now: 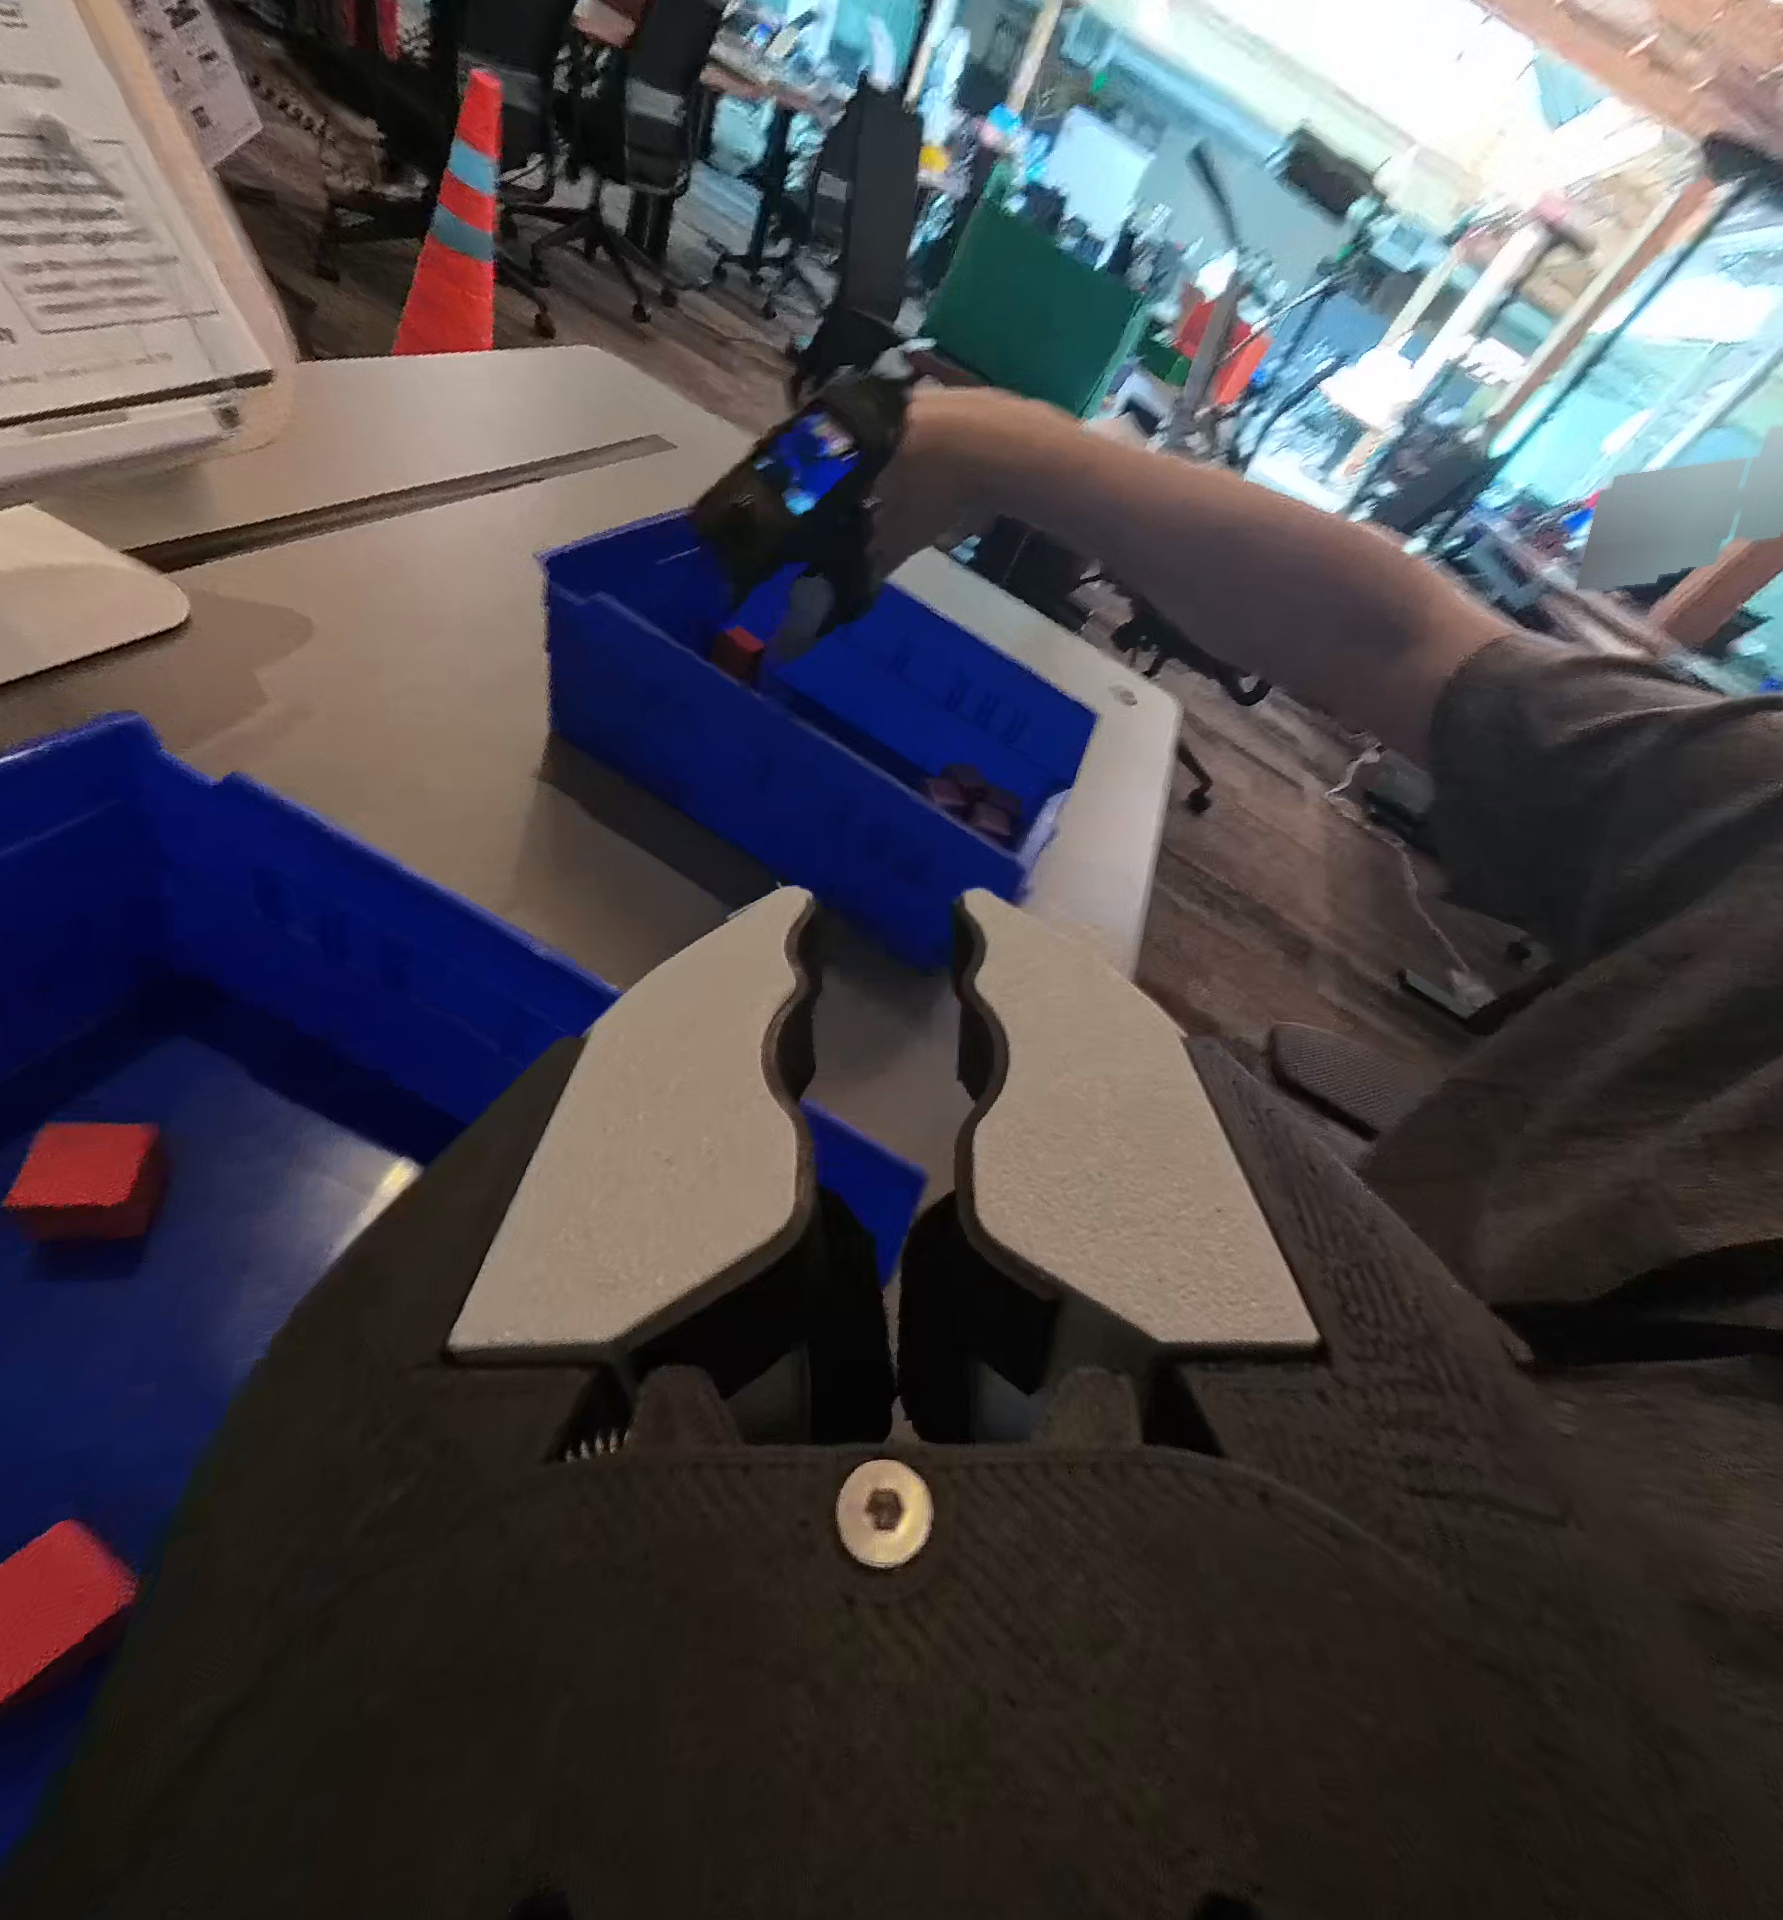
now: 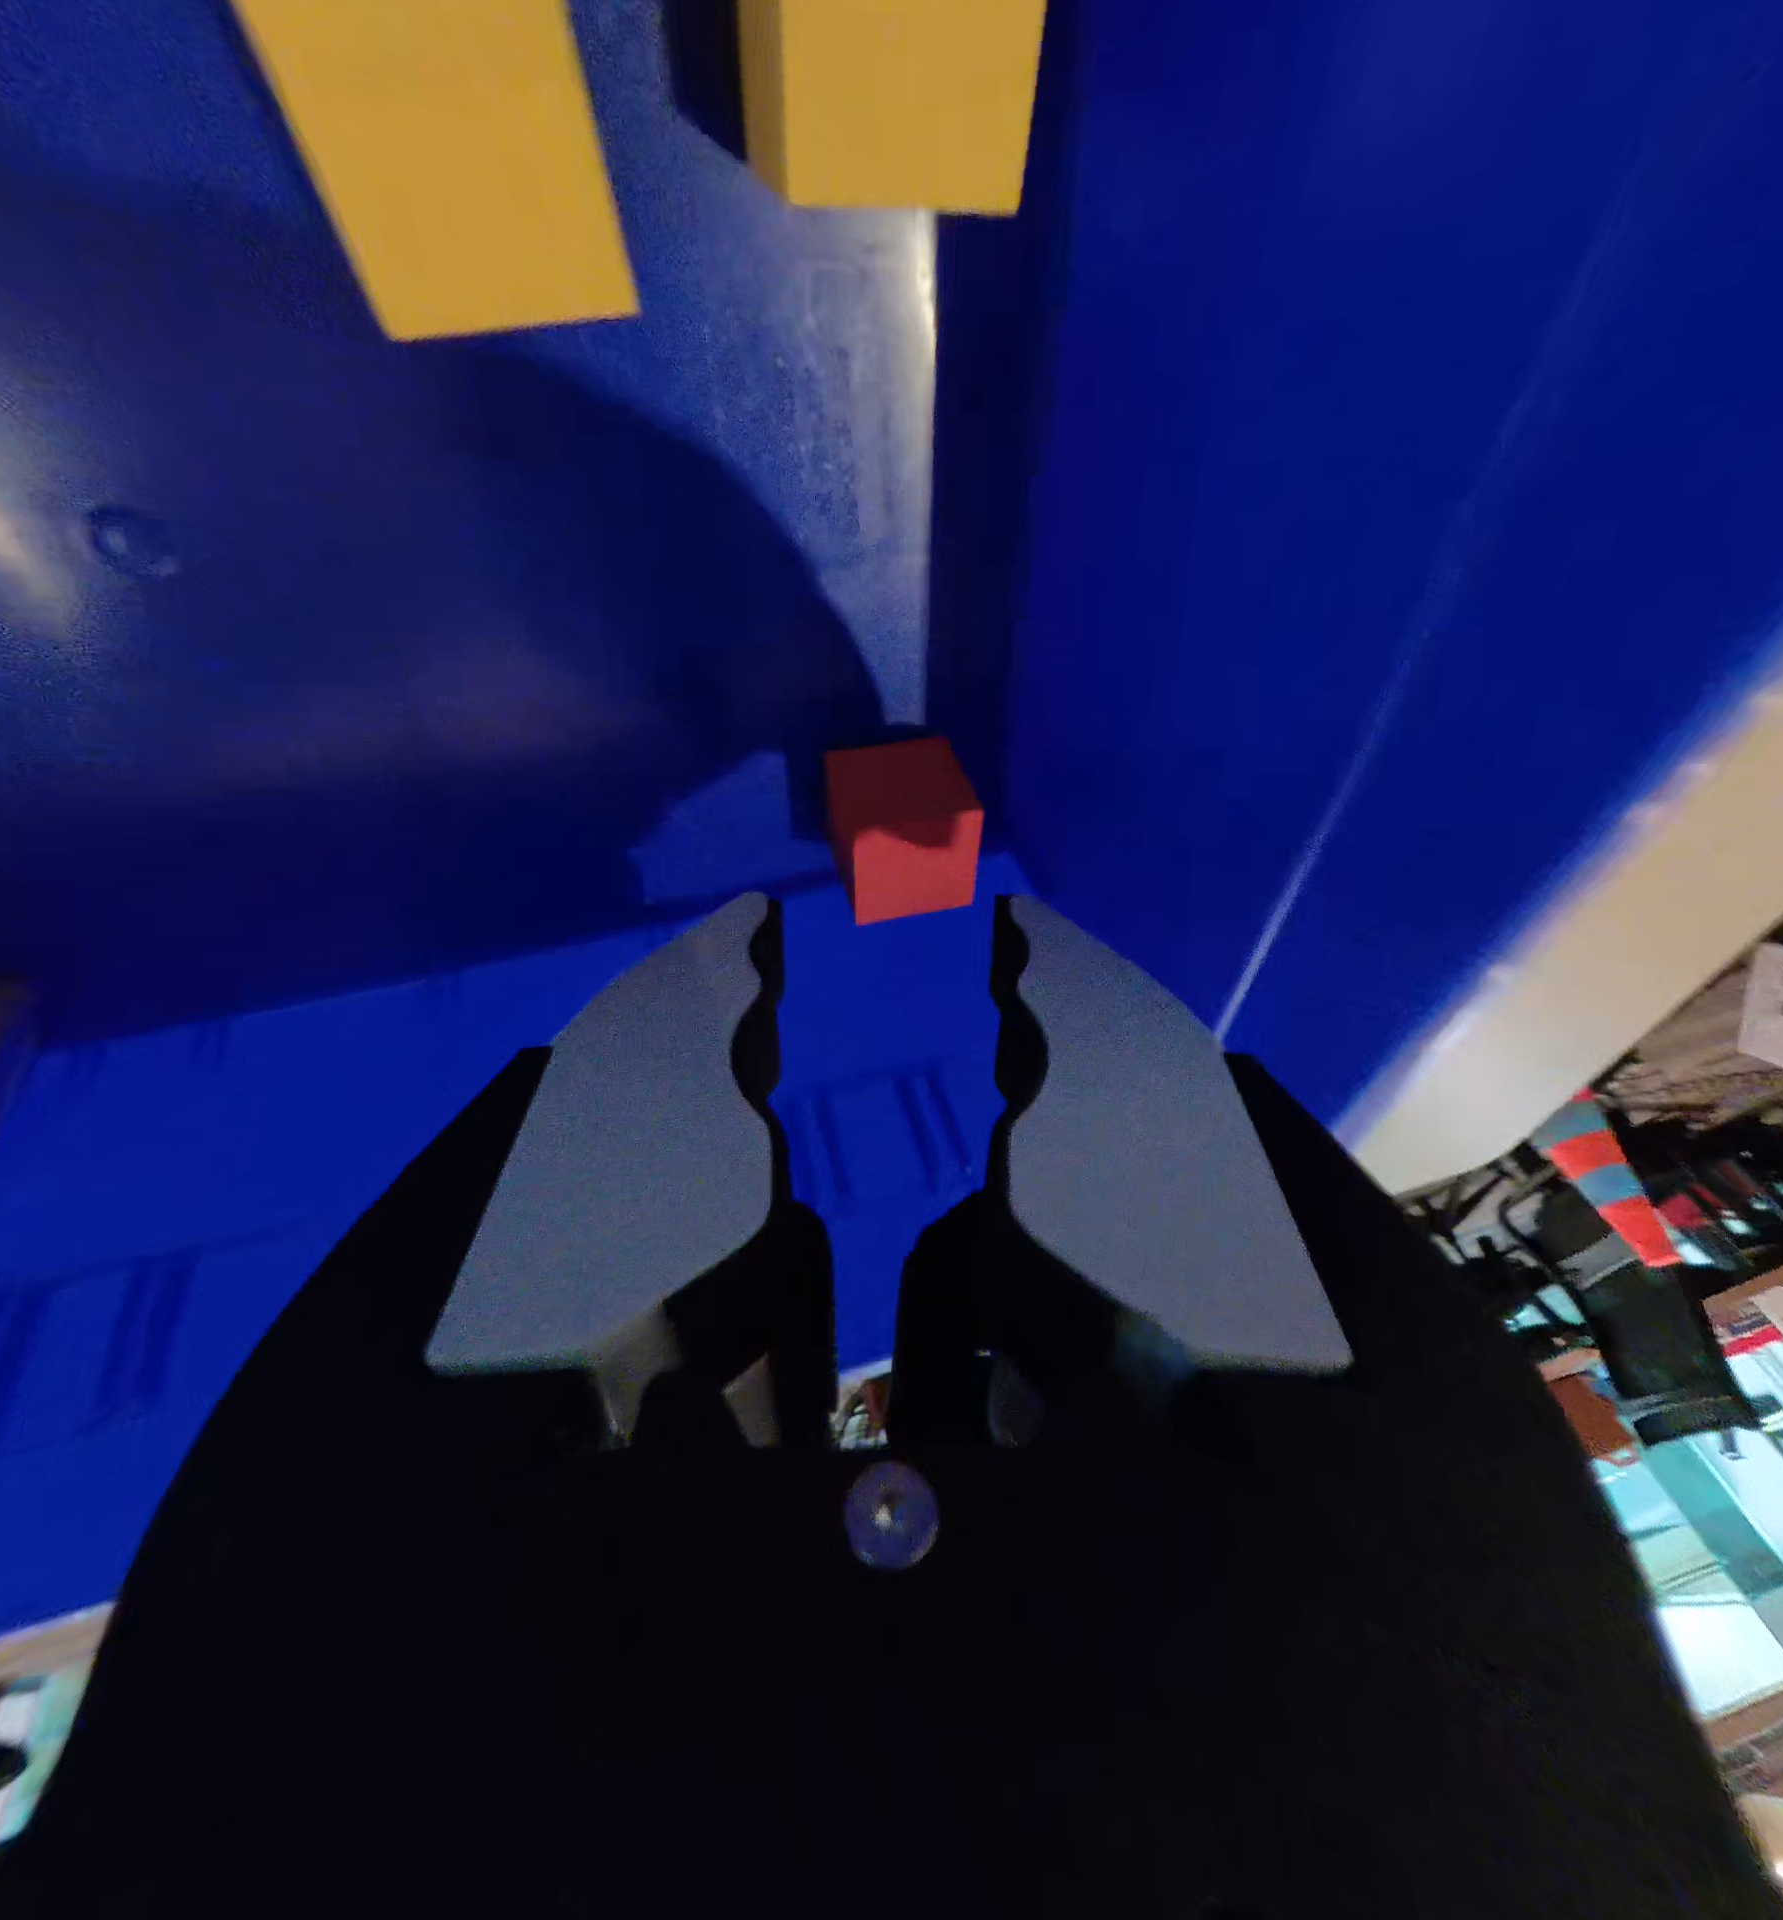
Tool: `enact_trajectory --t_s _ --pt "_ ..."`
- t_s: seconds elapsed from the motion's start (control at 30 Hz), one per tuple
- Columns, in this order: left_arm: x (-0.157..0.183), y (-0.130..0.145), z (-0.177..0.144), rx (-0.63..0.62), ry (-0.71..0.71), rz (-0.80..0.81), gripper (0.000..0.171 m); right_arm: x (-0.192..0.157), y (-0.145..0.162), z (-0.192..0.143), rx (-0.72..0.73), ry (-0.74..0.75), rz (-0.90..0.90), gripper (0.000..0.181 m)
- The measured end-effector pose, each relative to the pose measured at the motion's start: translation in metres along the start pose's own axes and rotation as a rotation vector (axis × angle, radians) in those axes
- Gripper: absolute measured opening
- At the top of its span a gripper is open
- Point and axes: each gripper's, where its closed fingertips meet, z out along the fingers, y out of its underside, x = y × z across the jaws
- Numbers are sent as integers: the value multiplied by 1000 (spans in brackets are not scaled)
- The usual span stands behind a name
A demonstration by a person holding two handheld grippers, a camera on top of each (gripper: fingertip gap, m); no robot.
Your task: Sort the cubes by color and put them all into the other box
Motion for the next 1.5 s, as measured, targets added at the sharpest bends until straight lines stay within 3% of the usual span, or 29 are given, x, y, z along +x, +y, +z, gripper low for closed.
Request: enact_trajectory --t_s 0.2,0.37,0.47,0.73,0.87,0.93,1.07,1.13,1.2,1.33,1.4,1.5 --pt "-103 30 6 -384 -392 0 33 -6 -11 -70 83 242 -44 38" --pt "-169 59 19 -659 -580 100 43 -40 -32 -129 196 421 -127 32" --pt "-194 74 27 -796 -616 144 43 -64 -39 -151 256 474 -161 31" --pt "-227 103 35 -1015 -631 203 43 -119 -49 -193 443 551 -171 29" --pt "-232 117 36 -1073 -602 155 42 -149 -62 -209 551 564 -180 29" --pt "-231 122 37 -1081 -580 115 29 -161 -70 -215 607 559 -183 29" --pt "-223 120 36 -1024 -548 14 29 -175 -87 -225 721 539 -183 26" --pt "-210 108 40 -897 -494 -47 28 -176 -98 -228 779 530 -173 26" --pt "-180 82 49 -671 -345 -148 28 -174 -115 -234 875 523 -153 26" --pt "-92 12 50 -203 116 -336 28 -166 -155 -260 1109 516 -98 34" --pt "-55 -10 41 -62 296 -376 28 -157 -173 -280 1207 555 -66 38" --pt "-13 -26 32 52 469 -391 28 -149 -195 -314 1341 598 -41 41"
